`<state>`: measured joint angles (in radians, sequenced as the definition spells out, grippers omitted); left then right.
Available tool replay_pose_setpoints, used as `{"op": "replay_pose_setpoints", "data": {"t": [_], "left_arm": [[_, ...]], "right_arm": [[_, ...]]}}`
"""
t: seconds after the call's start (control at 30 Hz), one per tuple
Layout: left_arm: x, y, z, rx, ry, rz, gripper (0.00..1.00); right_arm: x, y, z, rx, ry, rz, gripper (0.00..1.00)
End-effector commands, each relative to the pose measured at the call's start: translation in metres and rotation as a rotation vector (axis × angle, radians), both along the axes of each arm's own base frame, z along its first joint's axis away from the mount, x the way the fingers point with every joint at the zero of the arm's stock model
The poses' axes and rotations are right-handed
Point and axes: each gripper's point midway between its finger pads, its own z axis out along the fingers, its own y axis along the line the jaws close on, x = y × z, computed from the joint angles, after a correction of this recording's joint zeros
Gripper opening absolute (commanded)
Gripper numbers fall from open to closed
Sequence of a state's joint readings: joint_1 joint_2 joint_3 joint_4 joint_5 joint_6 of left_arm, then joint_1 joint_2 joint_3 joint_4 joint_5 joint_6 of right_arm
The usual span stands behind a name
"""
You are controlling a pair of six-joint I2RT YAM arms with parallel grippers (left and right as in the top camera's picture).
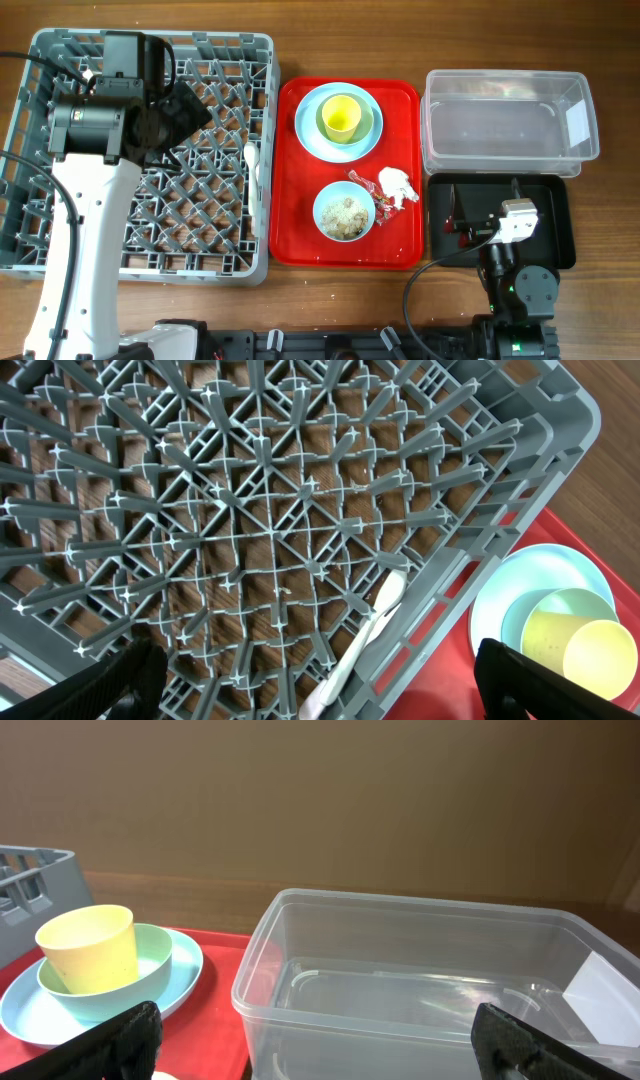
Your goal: Sort waste into correct bins and load items into the dishwasher rack
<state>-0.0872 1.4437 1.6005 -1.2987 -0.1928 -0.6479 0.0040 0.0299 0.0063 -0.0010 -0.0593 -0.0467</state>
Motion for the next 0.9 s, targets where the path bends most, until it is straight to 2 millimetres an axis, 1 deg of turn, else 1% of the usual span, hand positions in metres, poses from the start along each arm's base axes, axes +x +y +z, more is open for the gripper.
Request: {"op": "replay_pose_setpoints", "data": {"t": [0.0, 0.13, 0.17, 0.2, 0.23, 0.27, 0.3, 0.33, 0.4, 0.43, 0.47, 0.5, 0.53, 0.57, 0.6, 0.63, 0.67, 0.7, 0.73, 0.77, 0.8, 0.83, 0.87], "left_arm": [[0.001, 0.001, 0.003, 0.000, -0.008, -0.009, 1.00], [0.001, 0.001, 0.003, 0.000, -0.007, -0.009, 1.00], [0.001, 0.001, 0.003, 0.000, -0.007, -0.009, 1.00], [0.001, 0.001, 0.003, 0.000, -0.008, -0.008, 1.00], [0.001, 0.001, 0.003, 0.000, -0.007, -0.008, 1.00], [0.001, 0.001, 0.003, 0.000, -0.008, -0.009, 1.00], [0.001, 0.001, 0.003, 0.000, -0.008, -0.009, 1.00], [0.001, 0.001, 0.003, 0.000, -0.007, -0.009, 1.00], [0.001, 0.001, 0.003, 0.000, -0.008, -0.009, 1.00], [0.001, 0.001, 0.003, 0.000, -0.008, -0.009, 1.00], [0.001, 0.001, 0.003, 0.000, -0.008, -0.009, 1.00], [0.001, 0.001, 0.003, 0.000, -0.008, -0.009, 1.00], [0.001, 0.001, 0.003, 0.000, -0.008, -0.009, 1.00], [0.001, 0.001, 0.003, 0.000, -0.008, -0.009, 1.00], [0.001, 0.001, 0.003, 0.000, -0.008, -0.009, 1.00], [0.001, 0.001, 0.003, 0.000, -0.008, -0.009, 1.00], [0.001, 0.001, 0.003, 0.000, -0.008, -0.008, 1.00], [0.001, 0.001, 0.003, 0.000, -0.007, -0.008, 1.00], [0.001, 0.001, 0.003, 0.000, -0.008, -0.008, 1.00], [0.001, 0.001, 0.003, 0.000, -0.008, -0.009, 1.00], [0.001, 0.001, 0.003, 0.000, -0.008, -0.009, 1.00], [0.001, 0.001, 0.003, 0.000, -0.008, -0.009, 1.00], [0.001, 0.001, 0.003, 0.000, -0.007, -0.009, 1.00]], "right_arm": [[0.000, 0.002, 0.000, -0.003, -0.001, 0.008, 1.00], [0.000, 0.002, 0.001, -0.002, -0.005, 0.010, 1.00], [0.000, 0.008, 0.003, -0.001, -0.013, 0.046, 1.00], [-0.002, 0.021, 0.003, 0.005, -0.011, 0.123, 1.00], [-0.004, 0.030, 0.004, 0.043, -0.010, 0.175, 1.00], [-0.007, 0.039, 0.020, 0.150, -0.053, 0.232, 1.00], [-0.010, 0.045, 0.028, 0.179, -0.054, 0.267, 1.00], [-0.012, 0.045, 0.034, 0.209, -0.044, 0.269, 1.00], [-0.014, 0.043, 0.063, 0.247, -0.011, 0.255, 1.00], [-0.014, 0.043, 0.075, 0.253, 0.046, 0.248, 1.00], [-0.012, 0.046, 0.084, 0.245, 0.166, 0.250, 1.00], [-0.012, 0.051, 0.086, 0.229, 0.253, 0.275, 1.00], [-0.013, 0.057, 0.085, 0.215, 0.371, 0.310, 1.00], [-0.016, 0.060, 0.084, 0.226, 0.518, 0.314, 1.00], [-0.020, 0.060, 0.086, 0.252, 0.675, 0.297, 1.00], [-0.018, 0.062, 0.092, 0.294, 0.769, 0.290, 1.00], [-0.020, 0.065, 0.092, 0.333, 0.852, 0.289, 1.00], [-0.018, 0.061, 0.089, 0.301, 0.894, 0.274, 0.87], [-0.016, 0.050, 0.076, 0.296, 0.961, 0.191, 0.55], [-0.023, 0.018, 0.047, 0.343, 1.090, -0.089, 0.04], [-0.030, -0.002, 0.028, 0.354, 1.141, -0.261, 0.04], [-0.034, -0.013, 0.012, 0.364, 1.167, -0.361, 0.04], [-0.037, -0.013, -0.008, 0.390, 1.198, -0.389, 0.04]]}}
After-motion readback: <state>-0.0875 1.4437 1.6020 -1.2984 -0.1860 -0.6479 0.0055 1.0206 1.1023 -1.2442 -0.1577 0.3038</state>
